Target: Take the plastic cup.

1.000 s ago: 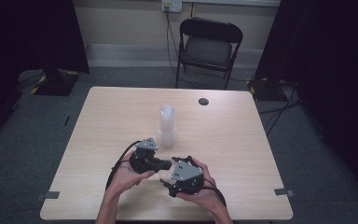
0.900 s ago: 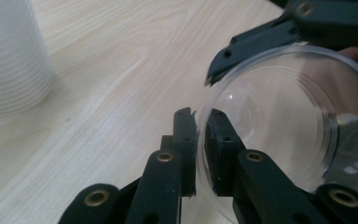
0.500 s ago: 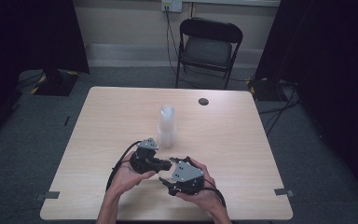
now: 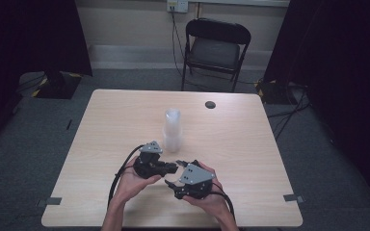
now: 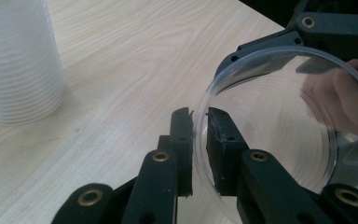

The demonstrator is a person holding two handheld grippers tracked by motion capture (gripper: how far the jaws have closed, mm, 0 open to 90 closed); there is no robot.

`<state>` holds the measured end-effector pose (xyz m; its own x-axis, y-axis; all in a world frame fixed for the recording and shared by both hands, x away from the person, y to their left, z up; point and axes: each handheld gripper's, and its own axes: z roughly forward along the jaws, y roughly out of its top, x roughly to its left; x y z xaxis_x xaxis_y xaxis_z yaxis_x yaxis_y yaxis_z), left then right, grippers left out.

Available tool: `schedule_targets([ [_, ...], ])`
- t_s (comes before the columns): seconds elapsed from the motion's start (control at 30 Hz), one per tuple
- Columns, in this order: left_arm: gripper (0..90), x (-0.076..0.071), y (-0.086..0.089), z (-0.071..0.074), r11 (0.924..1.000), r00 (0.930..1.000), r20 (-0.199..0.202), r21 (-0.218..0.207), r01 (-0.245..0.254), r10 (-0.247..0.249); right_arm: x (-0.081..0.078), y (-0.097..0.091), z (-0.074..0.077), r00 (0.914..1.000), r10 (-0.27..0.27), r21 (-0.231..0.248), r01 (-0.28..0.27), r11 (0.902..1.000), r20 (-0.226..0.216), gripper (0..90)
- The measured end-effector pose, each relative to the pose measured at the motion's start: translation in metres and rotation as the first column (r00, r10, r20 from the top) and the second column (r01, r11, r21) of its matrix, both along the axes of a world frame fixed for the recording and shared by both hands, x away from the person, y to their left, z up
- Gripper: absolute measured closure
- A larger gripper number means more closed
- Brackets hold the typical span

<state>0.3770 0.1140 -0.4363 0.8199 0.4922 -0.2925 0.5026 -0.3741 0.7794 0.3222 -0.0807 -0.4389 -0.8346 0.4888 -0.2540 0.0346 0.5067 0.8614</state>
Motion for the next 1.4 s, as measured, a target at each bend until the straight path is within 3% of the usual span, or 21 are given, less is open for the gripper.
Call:
schedule_targets([
  [0.37, 79.5, -0.002, 0.006, 0.002, 0.999, 0.9996, 0.028, -0.044, -0.008, 0.009, 0.002, -0.002, 0.001, 0.9994, -0.013, 0.034, 0.014, 0.9993, -0.033, 29.6],
  [0.7, 71.1, -0.003, 0.007, 0.001, 0.9969, 0.9992, 0.039, -0.078, -0.009, 0.012, 0.005, -0.005, 0.001, 0.9983, -0.044, 0.041, 0.045, 0.9981, -0.038, 29.7],
  [1.03, 65.8, -0.007, 0.013, 0.004, 0.9901, 0.9976, 0.038, -0.13, -0.052, 0.058, 0.008, -0.008, 0.001, 0.997, -0.063, 0.054, 0.065, 0.9964, -0.045, 29.6],
  [1.2, 60.7, -0.006, 0.016, 0.004, 0.988, 0.9921, 0.072, -0.123, -0.094, 0.104, 0.01, -0.01, 0.002, 0.9961, -0.074, 0.062, 0.077, 0.9951, -0.048, 29.7],
  [1.4, 53.3, -0.007, 0.019, 0.005, 0.98, 0.9811, 0.091, -0.119, -0.16, 0.171, 0.014, -0.01, 0.001, 0.9945, -0.083, 0.069, 0.087, 0.9938, -0.064, 29.7],
])
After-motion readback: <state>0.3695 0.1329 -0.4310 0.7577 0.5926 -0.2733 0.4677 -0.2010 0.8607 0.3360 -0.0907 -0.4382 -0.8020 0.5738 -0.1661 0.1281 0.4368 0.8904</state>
